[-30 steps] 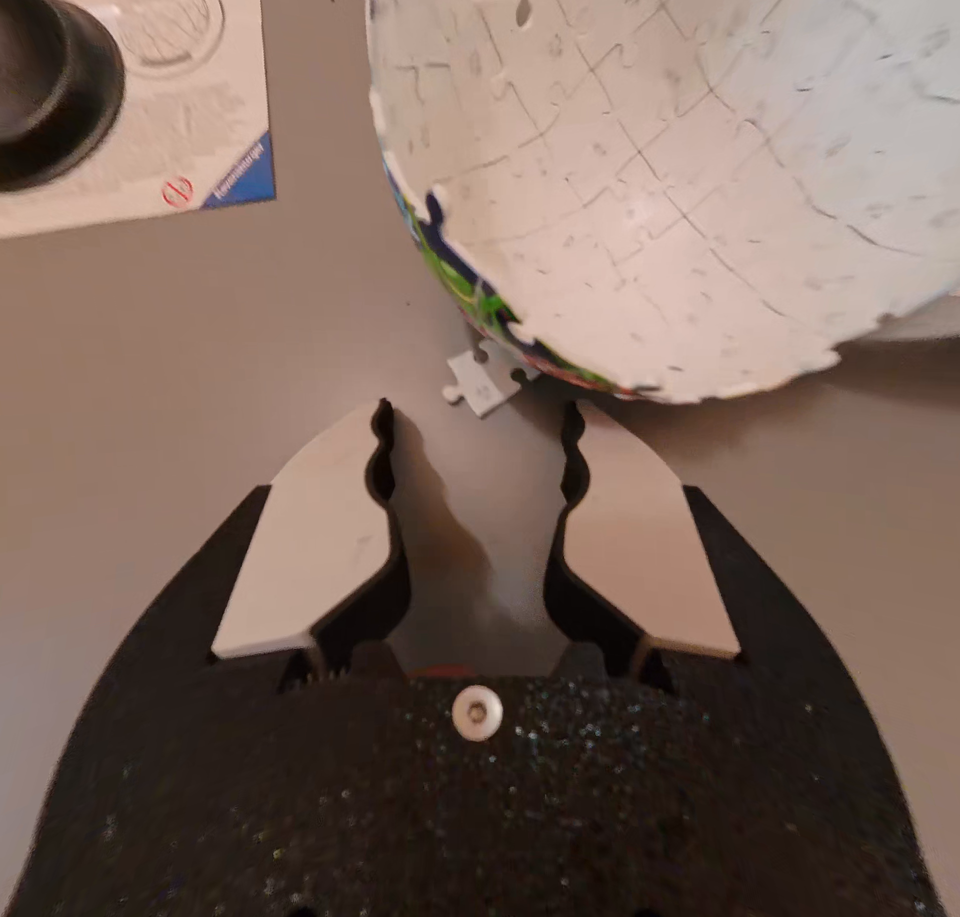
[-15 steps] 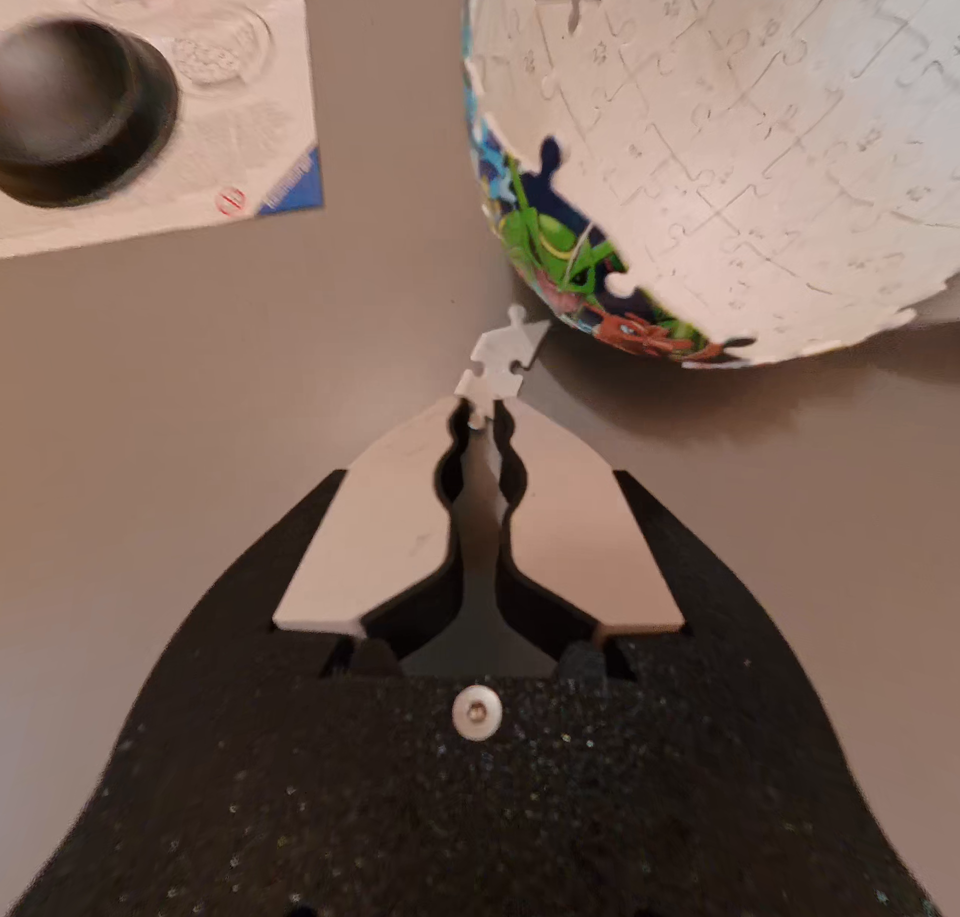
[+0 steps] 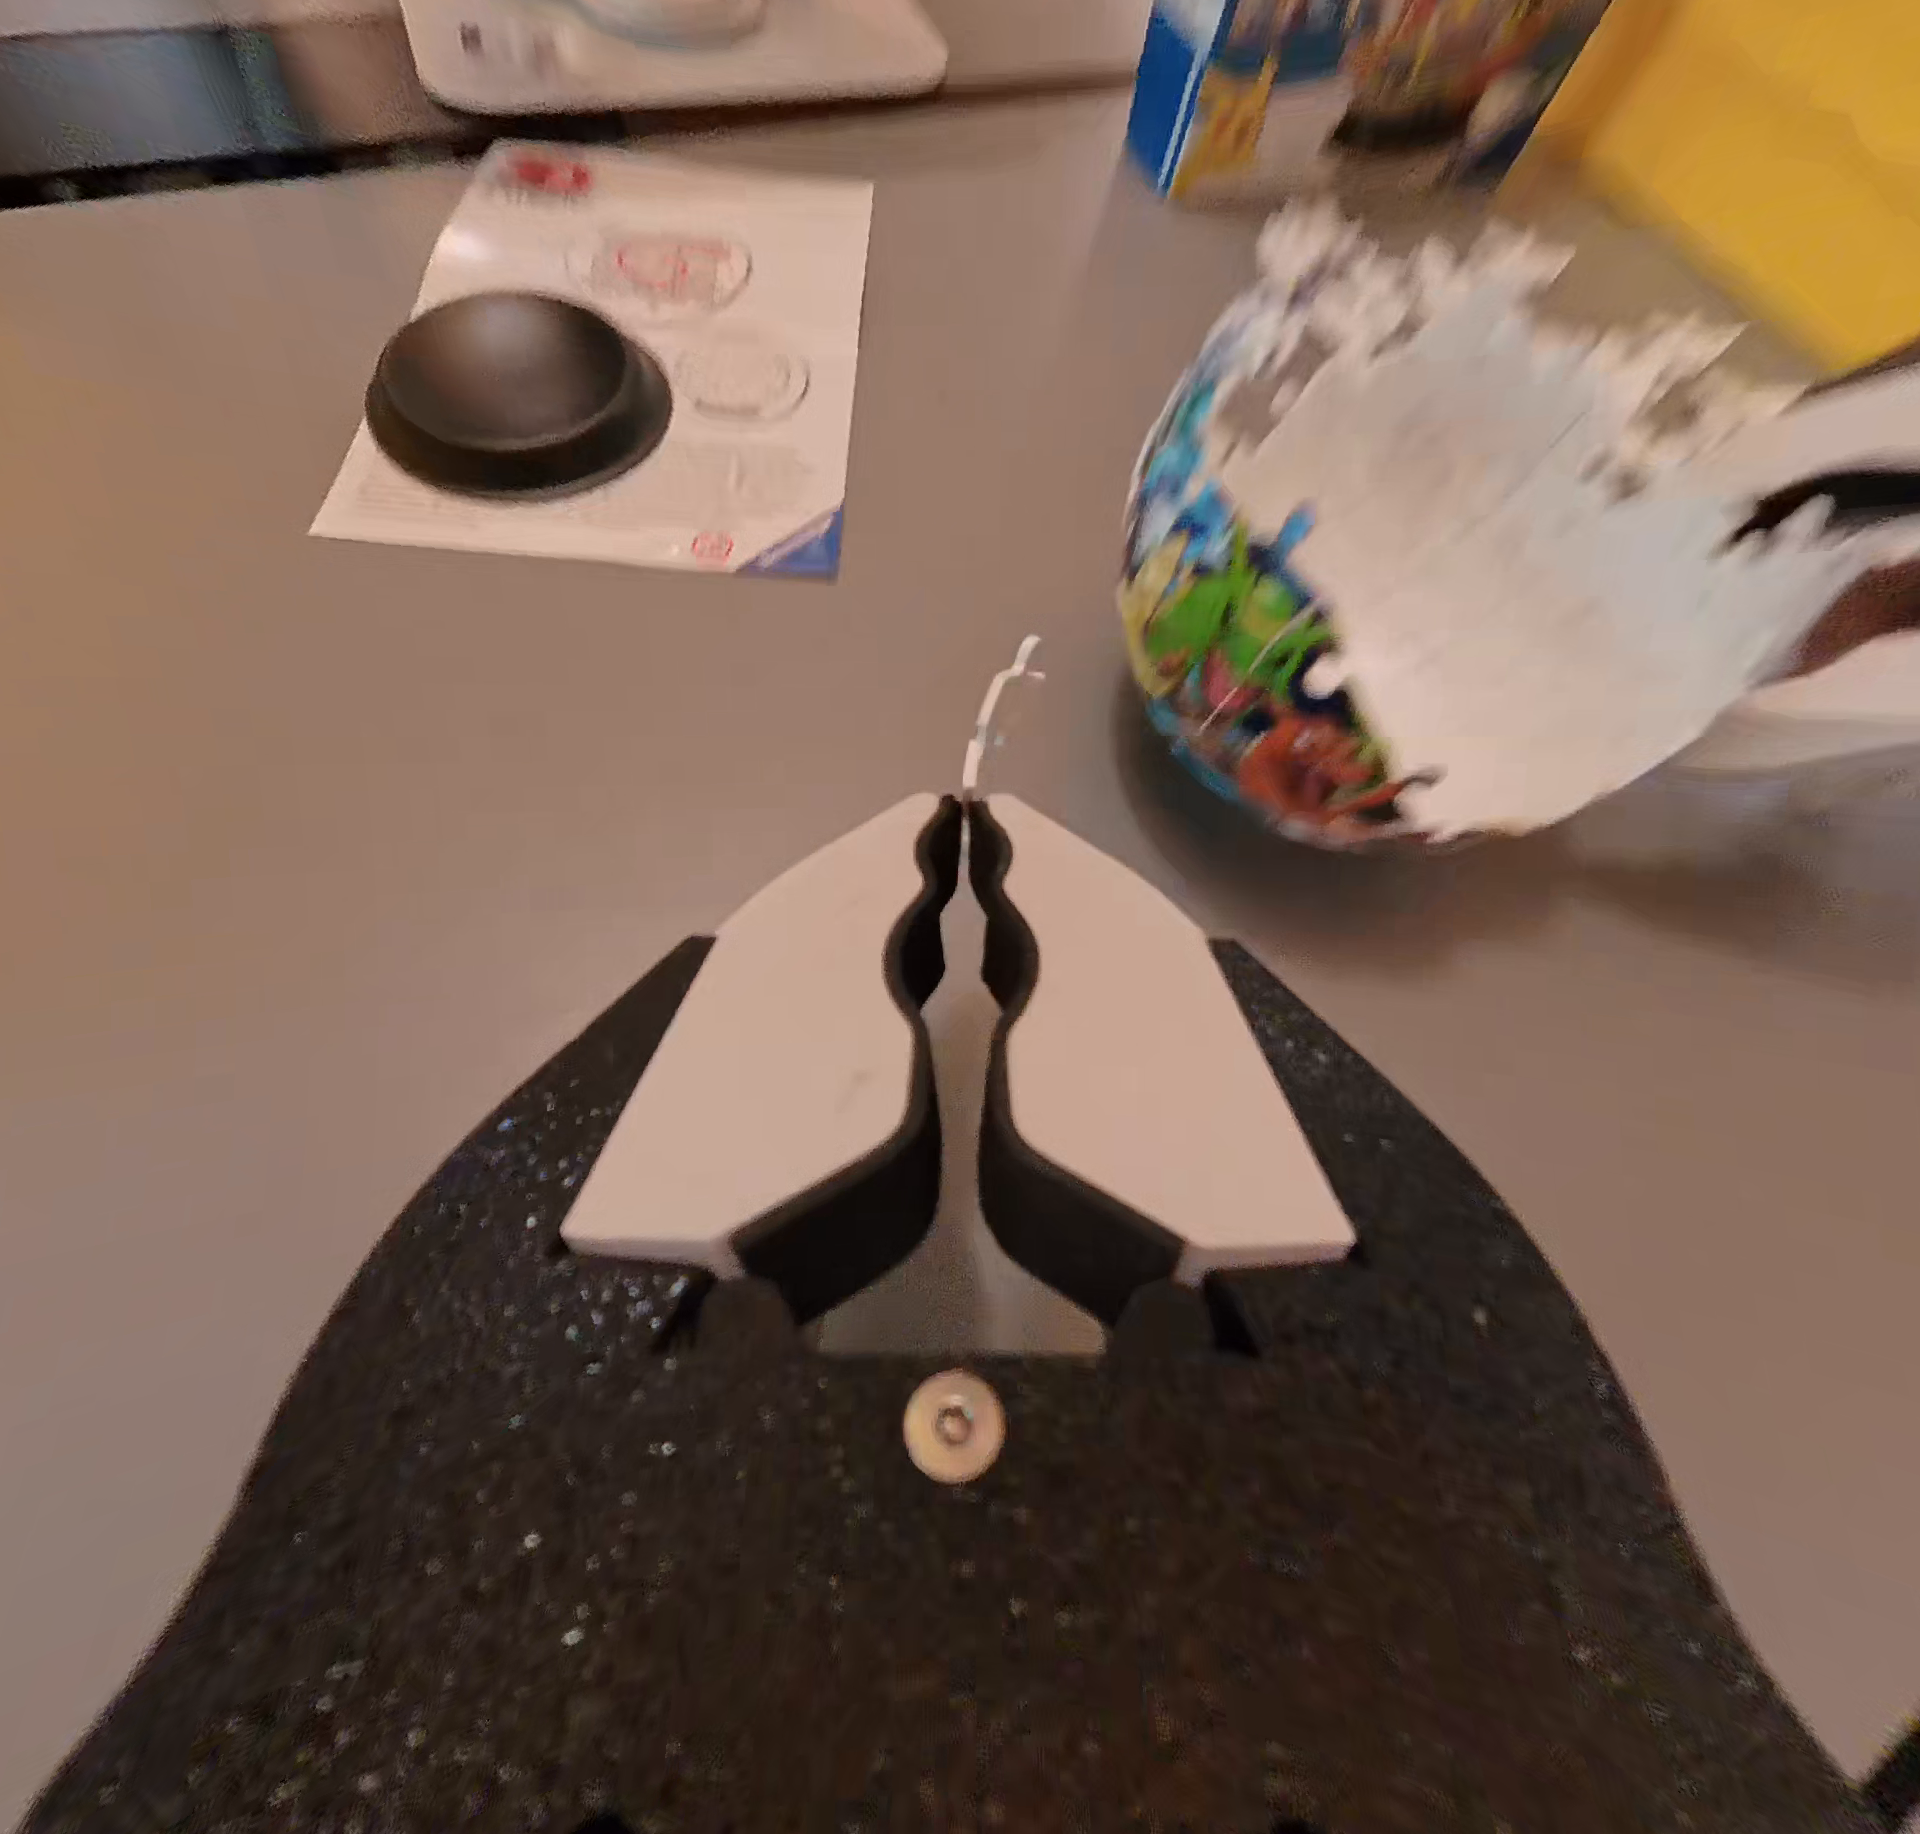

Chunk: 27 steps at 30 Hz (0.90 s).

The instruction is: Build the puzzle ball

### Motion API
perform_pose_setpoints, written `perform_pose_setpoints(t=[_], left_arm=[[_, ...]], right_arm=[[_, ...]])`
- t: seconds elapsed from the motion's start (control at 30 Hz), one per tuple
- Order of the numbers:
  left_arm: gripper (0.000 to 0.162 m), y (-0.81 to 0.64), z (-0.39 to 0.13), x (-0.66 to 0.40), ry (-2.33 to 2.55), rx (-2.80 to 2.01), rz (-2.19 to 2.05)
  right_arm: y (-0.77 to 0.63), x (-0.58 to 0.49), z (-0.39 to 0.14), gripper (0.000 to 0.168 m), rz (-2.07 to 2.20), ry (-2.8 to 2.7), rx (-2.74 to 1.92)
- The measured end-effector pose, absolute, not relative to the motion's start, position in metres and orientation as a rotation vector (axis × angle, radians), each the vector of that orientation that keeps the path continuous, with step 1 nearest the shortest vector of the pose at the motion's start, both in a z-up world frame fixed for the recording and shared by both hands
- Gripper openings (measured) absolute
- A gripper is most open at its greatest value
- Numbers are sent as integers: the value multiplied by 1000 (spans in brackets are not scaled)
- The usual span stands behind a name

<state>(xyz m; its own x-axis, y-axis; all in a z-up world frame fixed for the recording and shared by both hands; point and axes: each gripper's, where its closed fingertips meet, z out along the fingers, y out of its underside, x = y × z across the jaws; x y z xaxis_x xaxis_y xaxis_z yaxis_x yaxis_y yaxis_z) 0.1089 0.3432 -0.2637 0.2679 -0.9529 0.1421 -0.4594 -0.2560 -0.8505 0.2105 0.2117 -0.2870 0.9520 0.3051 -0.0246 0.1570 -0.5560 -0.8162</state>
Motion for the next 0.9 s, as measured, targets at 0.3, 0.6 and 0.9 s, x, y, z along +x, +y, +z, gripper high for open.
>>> perform_pose_setpoints(t=[0.3,0.6,0.9], left_arm=[[2,293,-185,134,994,-1704,-1596],[1,239,-139,166,950,-1392,-1969],[1,218,-118,179,867,-1207,-1988]], right_arm=[[213,225,-266,60,134,-236,-2106],[203,201,-141,36,383,-151,-1550],[215,182,-113,20,494,-280,-1495]])
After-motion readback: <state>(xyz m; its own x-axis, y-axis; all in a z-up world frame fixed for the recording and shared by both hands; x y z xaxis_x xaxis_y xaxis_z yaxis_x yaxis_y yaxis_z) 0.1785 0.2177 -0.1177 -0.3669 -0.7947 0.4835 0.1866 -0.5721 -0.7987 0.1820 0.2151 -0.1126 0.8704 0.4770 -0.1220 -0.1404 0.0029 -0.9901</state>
